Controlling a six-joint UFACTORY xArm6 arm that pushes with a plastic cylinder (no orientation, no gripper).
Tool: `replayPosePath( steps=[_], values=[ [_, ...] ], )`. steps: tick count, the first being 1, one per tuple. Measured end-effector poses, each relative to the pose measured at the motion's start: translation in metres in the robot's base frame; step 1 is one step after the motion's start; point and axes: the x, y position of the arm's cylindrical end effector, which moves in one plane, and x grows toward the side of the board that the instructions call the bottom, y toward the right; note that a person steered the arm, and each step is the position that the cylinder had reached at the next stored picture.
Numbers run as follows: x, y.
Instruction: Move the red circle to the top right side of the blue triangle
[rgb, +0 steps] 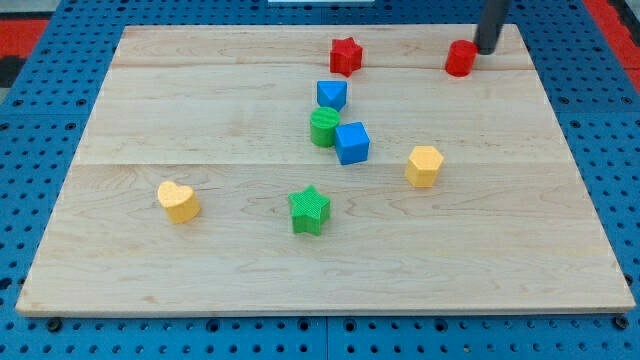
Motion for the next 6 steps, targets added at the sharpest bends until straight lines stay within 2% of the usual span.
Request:
replayPosePath(
  steps=[1,2,4,6],
  values=[
    [0.034,0.048],
    [0.081,0.045],
    [0.091,0.017],
    [0.102,-0.080]
  ],
)
